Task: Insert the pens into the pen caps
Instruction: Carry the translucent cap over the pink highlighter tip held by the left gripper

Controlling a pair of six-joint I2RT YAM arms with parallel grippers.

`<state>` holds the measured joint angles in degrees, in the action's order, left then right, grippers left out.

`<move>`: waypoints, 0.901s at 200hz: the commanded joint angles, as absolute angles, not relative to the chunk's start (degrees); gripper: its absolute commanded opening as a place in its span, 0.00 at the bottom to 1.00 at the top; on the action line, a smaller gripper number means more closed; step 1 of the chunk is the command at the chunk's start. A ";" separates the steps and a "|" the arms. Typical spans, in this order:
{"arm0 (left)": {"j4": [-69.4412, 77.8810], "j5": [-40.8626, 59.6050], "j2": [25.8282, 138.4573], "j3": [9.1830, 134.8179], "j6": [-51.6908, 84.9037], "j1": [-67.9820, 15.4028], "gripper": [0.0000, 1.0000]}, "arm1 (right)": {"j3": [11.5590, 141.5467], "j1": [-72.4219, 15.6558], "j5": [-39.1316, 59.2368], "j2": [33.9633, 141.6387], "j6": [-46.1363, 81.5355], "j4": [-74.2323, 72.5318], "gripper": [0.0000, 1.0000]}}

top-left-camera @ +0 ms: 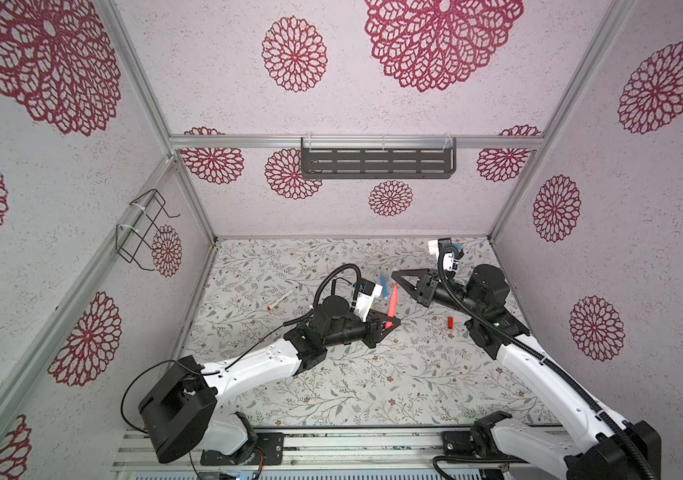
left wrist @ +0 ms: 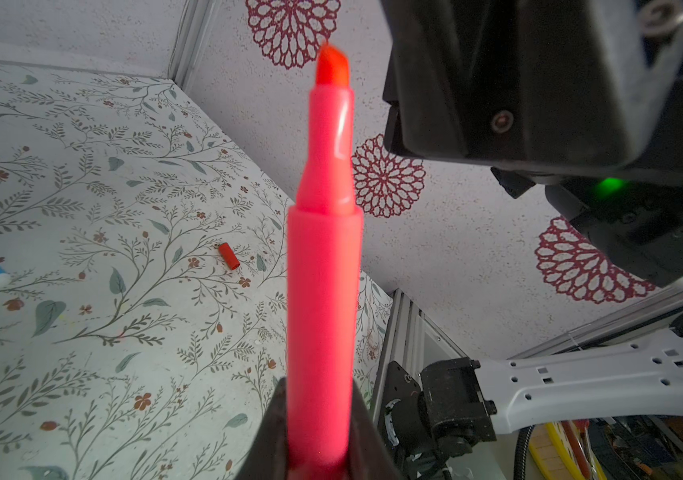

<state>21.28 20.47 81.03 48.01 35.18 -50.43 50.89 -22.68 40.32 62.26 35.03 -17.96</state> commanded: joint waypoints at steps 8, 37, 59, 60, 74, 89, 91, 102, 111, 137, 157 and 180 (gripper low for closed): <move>21.53 20.41 78.95 47.55 34.73 -50.97 0.00 | 52.57 -22.89 39.35 62.59 33.57 -18.59 0.09; 21.45 20.14 78.32 47.29 34.59 -51.00 0.00 | 52.03 -22.94 38.89 63.06 33.32 -18.45 0.09; 21.32 19.59 77.81 46.89 34.33 -50.98 0.00 | 51.87 -22.86 39.20 63.07 33.66 -18.97 0.09; 21.30 19.60 77.79 46.87 34.31 -50.98 0.00 | 51.86 -22.86 39.25 63.04 33.70 -18.98 0.09; 21.31 19.35 77.61 46.76 34.29 -51.00 0.00 | 51.69 -22.89 39.60 62.77 33.87 -19.20 0.09; 21.44 19.20 77.59 46.67 34.29 -50.98 0.00 | 51.54 -22.91 40.33 62.47 34.23 -19.69 0.09; 21.44 19.13 77.60 46.63 34.28 -50.98 0.00 | 51.54 -22.89 40.47 62.49 34.22 -19.71 0.09; 21.45 19.03 77.67 46.67 34.28 -50.93 0.00 | 51.35 -22.93 40.77 62.06 34.33 -19.72 0.09; 21.49 19.02 77.78 46.74 34.28 -50.95 0.00 | 51.22 -22.93 40.87 61.70 34.29 -19.73 0.09; 21.64 19.22 78.05 47.00 34.28 -50.94 0.00 | 50.89 -22.89 40.95 60.88 34.34 -19.69 0.09; 21.59 19.29 78.13 47.13 34.33 -50.94 0.00 | 50.72 -22.89 41.17 60.66 34.34 -19.64 0.09; 21.54 19.01 77.87 47.22 34.17 -50.90 0.00 | 49.80 -22.94 41.57 60.59 34.70 -20.23 0.09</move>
